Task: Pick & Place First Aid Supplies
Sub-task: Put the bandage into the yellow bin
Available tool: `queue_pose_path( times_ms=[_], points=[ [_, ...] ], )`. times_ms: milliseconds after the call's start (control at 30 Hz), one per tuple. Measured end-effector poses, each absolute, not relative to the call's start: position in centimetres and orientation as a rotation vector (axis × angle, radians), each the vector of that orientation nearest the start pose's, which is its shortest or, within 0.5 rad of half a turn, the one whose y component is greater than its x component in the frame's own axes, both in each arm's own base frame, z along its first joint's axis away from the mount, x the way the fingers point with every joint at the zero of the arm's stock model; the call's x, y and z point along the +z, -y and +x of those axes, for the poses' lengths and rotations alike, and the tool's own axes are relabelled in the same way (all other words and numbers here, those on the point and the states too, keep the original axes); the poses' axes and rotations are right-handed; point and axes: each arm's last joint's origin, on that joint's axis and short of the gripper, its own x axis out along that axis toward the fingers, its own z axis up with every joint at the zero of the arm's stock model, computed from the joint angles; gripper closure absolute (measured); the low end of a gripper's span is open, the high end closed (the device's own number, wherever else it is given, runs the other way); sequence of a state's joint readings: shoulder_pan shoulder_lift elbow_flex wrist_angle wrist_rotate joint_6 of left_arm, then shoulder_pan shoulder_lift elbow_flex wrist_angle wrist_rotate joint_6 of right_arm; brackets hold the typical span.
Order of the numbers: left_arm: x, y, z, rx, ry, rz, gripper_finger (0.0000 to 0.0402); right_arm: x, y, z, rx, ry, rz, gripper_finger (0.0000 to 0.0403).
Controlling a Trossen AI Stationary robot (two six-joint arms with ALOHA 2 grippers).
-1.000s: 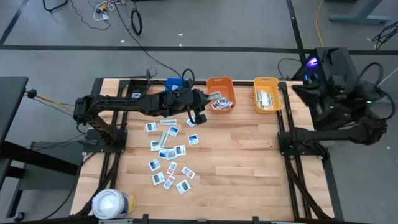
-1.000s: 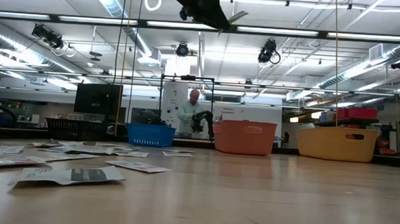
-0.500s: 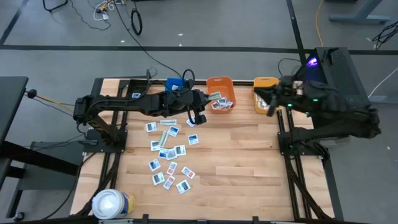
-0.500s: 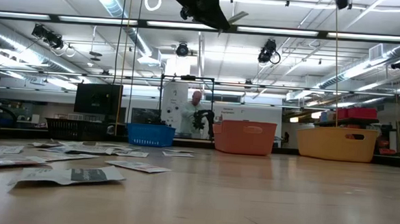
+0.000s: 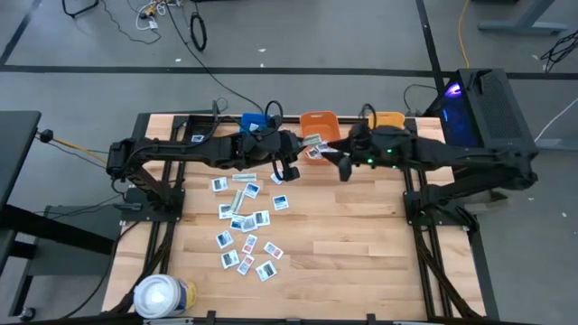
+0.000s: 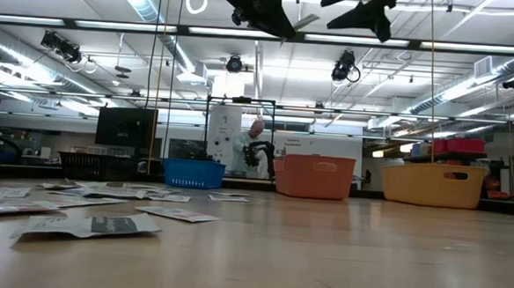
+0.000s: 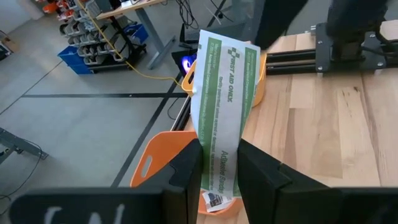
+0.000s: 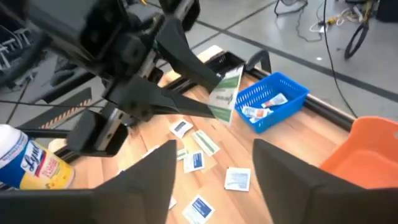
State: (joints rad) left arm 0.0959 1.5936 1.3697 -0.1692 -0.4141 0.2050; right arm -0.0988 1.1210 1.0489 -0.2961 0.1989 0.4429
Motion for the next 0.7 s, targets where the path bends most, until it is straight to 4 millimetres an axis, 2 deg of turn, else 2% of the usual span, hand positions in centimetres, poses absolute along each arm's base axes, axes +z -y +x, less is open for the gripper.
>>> queue_pose_path(
  times_ms=[167,333,700],
  points=[
    [33.5,-4.6,36.3,0.436,-0.44,0.256,0.0305,34.2,3.4,25.8,-0.337,-0.292,0.449,0.013],
    [33.5,-4.6,36.3,0.436,-0.442,0.257,0.0305,34.4,4.0,26.3,-0.324,-0.244,0.46,0.0093],
    [33.5,-4.5,36.3,0.395,-0.45,0.302,0.0305,34.5,6.2,25.9,-0.312,-0.199,0.736,0.0085]
  ],
)
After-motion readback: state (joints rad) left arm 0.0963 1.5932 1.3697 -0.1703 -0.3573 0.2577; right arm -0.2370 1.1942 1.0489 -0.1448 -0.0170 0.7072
